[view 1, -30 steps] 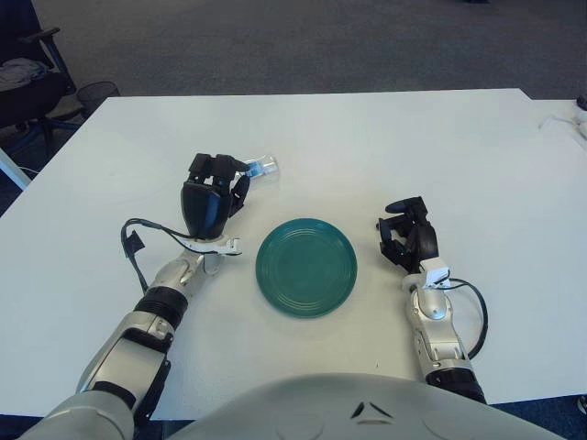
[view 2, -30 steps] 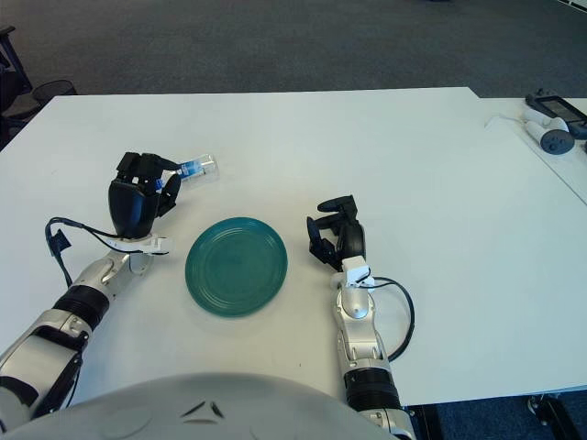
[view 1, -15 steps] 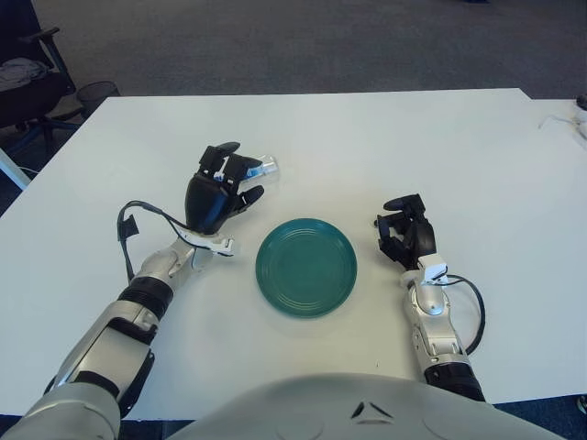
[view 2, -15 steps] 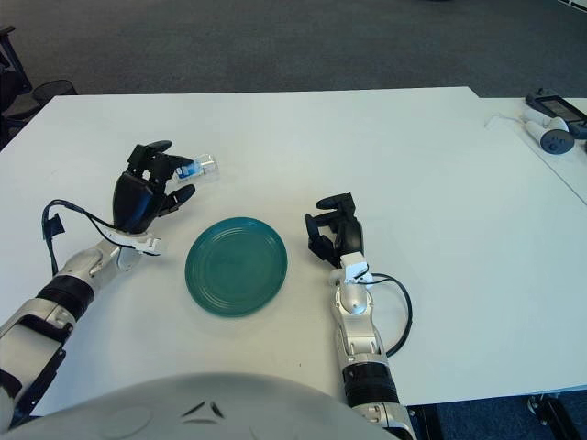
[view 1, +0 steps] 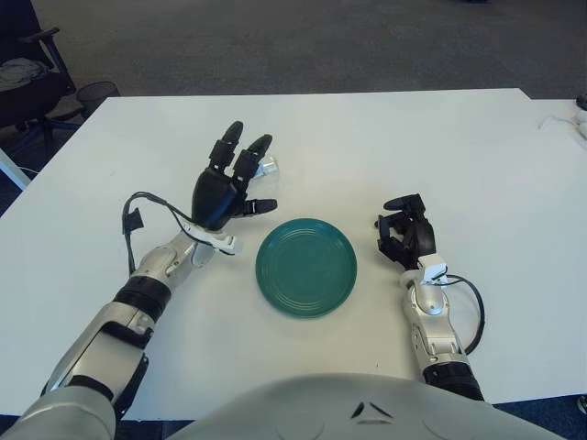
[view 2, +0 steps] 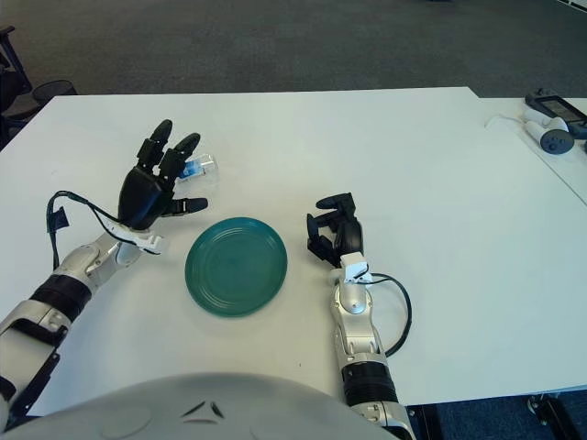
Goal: Put the bottle into the plate.
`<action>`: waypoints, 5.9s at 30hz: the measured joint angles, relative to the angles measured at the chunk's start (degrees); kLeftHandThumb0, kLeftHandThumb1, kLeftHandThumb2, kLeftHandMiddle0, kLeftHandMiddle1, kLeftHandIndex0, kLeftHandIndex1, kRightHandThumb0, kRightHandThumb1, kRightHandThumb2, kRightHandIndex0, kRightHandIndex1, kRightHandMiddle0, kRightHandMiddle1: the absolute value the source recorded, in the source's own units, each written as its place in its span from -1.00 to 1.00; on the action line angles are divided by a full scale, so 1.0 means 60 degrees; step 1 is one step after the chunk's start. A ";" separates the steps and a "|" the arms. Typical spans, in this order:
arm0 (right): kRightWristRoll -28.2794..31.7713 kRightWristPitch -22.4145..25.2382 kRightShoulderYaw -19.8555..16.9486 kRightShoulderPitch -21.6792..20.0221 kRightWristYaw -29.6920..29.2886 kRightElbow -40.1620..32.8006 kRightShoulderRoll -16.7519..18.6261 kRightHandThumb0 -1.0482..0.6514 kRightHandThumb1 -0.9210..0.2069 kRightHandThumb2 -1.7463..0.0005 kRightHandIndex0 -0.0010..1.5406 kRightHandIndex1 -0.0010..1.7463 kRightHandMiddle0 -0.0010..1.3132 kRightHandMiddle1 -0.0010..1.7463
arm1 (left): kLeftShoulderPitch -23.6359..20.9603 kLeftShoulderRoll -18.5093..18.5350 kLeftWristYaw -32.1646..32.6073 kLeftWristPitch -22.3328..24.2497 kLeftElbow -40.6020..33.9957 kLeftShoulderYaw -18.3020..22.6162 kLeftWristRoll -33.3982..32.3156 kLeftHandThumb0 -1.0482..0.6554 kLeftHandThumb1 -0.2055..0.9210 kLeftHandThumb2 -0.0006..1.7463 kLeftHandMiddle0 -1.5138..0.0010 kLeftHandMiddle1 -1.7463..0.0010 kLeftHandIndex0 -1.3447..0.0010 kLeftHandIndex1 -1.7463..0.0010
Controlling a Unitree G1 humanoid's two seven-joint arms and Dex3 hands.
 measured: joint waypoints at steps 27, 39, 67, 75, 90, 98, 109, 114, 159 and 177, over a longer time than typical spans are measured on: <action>-0.0009 -0.0067 -0.0013 -0.0143 -0.0100 0.0190 0.0058 0.23 -0.65 0.12 -0.46 0.79 -0.76 1.00 | -0.0630 -0.0021 -0.0507 0.0272 0.1191 0.0127 -0.0282 -1.00 1.00 -0.50 0.87 0.95 1.00 0.32; -0.0008 -0.0113 0.0032 -0.0374 -0.0082 0.0422 0.0083 0.23 -0.71 0.21 -0.46 0.71 -0.72 1.00 | -0.2481 -0.0329 -0.0401 0.1323 0.2708 0.0071 -0.0314 -0.97 1.00 -0.43 0.76 0.92 1.00 0.15; 0.0001 -0.0166 -0.0046 -0.0626 -0.0120 0.0699 0.0127 0.23 -0.59 0.06 -0.44 0.81 -0.77 1.00 | -0.4124 -0.0962 -0.1481 0.1308 0.4722 -0.0450 -0.0791 -0.97 1.00 -0.27 0.48 0.76 0.98 -0.28; 0.0005 -0.0166 -0.0047 -0.0627 -0.0118 0.0700 0.0126 0.23 -0.64 0.12 -0.45 0.77 -0.75 1.00 | -0.4183 -0.0986 -0.1894 0.1128 0.5002 -0.0512 -0.1001 -0.97 1.00 -0.25 0.50 0.48 0.87 -0.34; 0.0035 -0.0170 -0.0070 -0.0628 -0.0085 0.0700 0.0140 0.23 -0.54 0.01 -0.42 0.83 -0.75 1.00 | -0.4187 -0.0951 -0.2375 0.0769 0.5035 -0.0515 -0.1128 -0.96 1.00 -0.11 0.43 0.31 0.70 -0.39; 0.0038 -0.0216 -0.0078 -0.0628 -0.0054 0.0717 0.0142 0.23 -0.50 -0.03 -0.41 0.84 -0.74 1.00 | -0.4187 -0.0749 -0.2767 0.0606 0.4924 -0.0513 -0.1137 -0.97 1.00 0.00 0.42 0.30 0.75 -0.37; 0.0035 -0.0226 -0.0080 -0.0630 0.0007 0.0725 0.0140 0.23 -0.59 0.10 -0.42 0.72 -0.66 1.00 | -0.4186 -0.0543 -0.2771 0.0610 0.4562 -0.0546 -0.1062 -0.95 1.00 0.02 0.33 0.22 0.73 -0.37; 0.0037 -0.0226 -0.0086 -0.0633 0.0015 0.0733 0.0141 0.23 -0.58 0.09 -0.43 0.72 -0.65 1.00 | -0.4186 -0.0396 -0.2530 0.1000 0.4267 -0.0772 -0.0641 -0.94 1.00 0.02 0.29 0.06 0.68 -0.40; 0.0311 -0.0766 -0.0250 -0.0707 0.0241 0.1025 0.0229 0.23 -0.50 0.03 -0.41 0.72 -0.59 1.00 | -0.2917 -0.0135 -0.5524 0.4484 0.1916 -0.1850 0.0352 -0.96 1.00 0.32 0.31 -0.67 0.84 -0.39; 0.0241 -0.0731 -0.0231 -0.0708 0.0203 0.1021 0.0219 0.23 -0.60 0.12 -0.48 0.68 -0.55 1.00 | -0.2609 -0.0097 -0.6416 0.4507 0.1404 -0.1634 -0.0148 -0.99 1.00 0.37 0.18 -1.00 0.97 -0.37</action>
